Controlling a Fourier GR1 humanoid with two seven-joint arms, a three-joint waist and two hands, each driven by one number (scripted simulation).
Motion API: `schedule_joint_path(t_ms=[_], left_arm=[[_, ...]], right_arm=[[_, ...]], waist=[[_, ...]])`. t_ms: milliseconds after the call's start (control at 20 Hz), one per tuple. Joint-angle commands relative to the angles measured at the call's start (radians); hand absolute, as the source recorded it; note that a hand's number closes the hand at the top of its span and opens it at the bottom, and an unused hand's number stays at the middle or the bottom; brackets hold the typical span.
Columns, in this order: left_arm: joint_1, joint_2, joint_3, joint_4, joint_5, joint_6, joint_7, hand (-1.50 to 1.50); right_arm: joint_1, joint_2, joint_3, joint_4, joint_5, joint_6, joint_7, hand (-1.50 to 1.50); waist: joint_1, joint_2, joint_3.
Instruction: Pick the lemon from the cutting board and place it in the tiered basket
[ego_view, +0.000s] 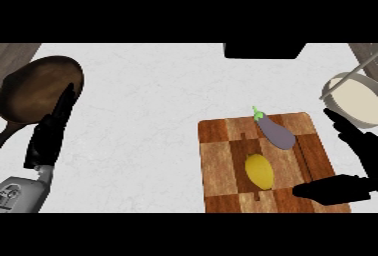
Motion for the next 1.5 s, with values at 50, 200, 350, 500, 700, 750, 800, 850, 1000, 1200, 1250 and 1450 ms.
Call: schedule_joint_path(t_ms=[50,200,350,500,700,750,800,850,1000,1200,1250,1450], left_arm=[[0.056,-0.026,-0.002,-0.033,-0.01,-0.002,-0.024,0.0],[0.011,-0.037,-0.006,-0.064,-0.037,0.031,0.055,0.0],[0.026,-0.001,0.024,-0.034,-0.024,-0.026,0.018,0.0],[0.042,-0.053,0.026,0.014,-0.045,-0.003,-0.052,0.0],[0.041,-0.035,0.04,-0.053,-0.046,-0.019,0.027,0.0],[0.025,-0.037,0.059,0.008,-0.041,-0.044,-0.016,0.0],[0.053,-0.022,0.054,-0.061,-0.051,-0.037,0.023,0.0],[0.079,-0.046,0.05,-0.006,-0.053,-0.04,-0.051,0.0],[-0.002,-0.067,0.045,-0.021,-0.08,-0.011,0.024,0.0],[-0.028,-0.022,0.099,0.002,-0.044,-0.078,0.045,0.0],[-0.027,-0.055,0.068,-0.013,-0.072,-0.057,0.044,0.0],[0.017,-0.074,0.06,-0.041,-0.094,-0.042,0.033,0.0]], right_arm=[[-0.08,0.073,0.096,0.064,0.013,0.028,0.2,-1.5],[-0.117,0.078,0.121,0.095,0.018,0.053,0.254,-1.5],[-0.15,0.065,0.096,0.165,0.004,0.093,0.237,-1.5],[-0.129,0.127,0.163,0.186,0.067,0.055,0.23,-1.5],[-0.089,0.105,0.154,0.127,0.057,0.091,0.255,-1.5],[-0.091,0.141,0.196,0.177,0.106,0.075,0.201,-1.5],[-0.107,0.138,0.204,0.112,0.111,0.09,0.275,-1.5],[-0.11,0.169,0.244,0.144,0.162,0.061,0.268,-1.5],[-0.148,0.122,0.205,0.18,0.157,0.124,0.249,-1.5],[-0.098,0.166,0.286,0.086,0.261,0.091,0.314,-1.5],[-0.108,0.179,0.288,0.136,0.271,0.101,0.279,-1.5],[-0.156,0.217,0.279,0.154,0.279,0.133,0.333,-1.5]], waist=[[0.002,-0.002,0.001],[-0.003,-0.004,0.001],[-0.006,-0.002,0.001],[-0.012,-0.002,0.001],[-0.015,-0.005,0.002],[-0.015,-0.002,0.001],[-0.013,-0.005,0.001],[-0.012,-0.003,0.001],[-0.013,-0.003,0.001],[-0.021,-0.005,0.001],[-0.018,-0.004,0.002],[-0.011,-0.004,0.001]])
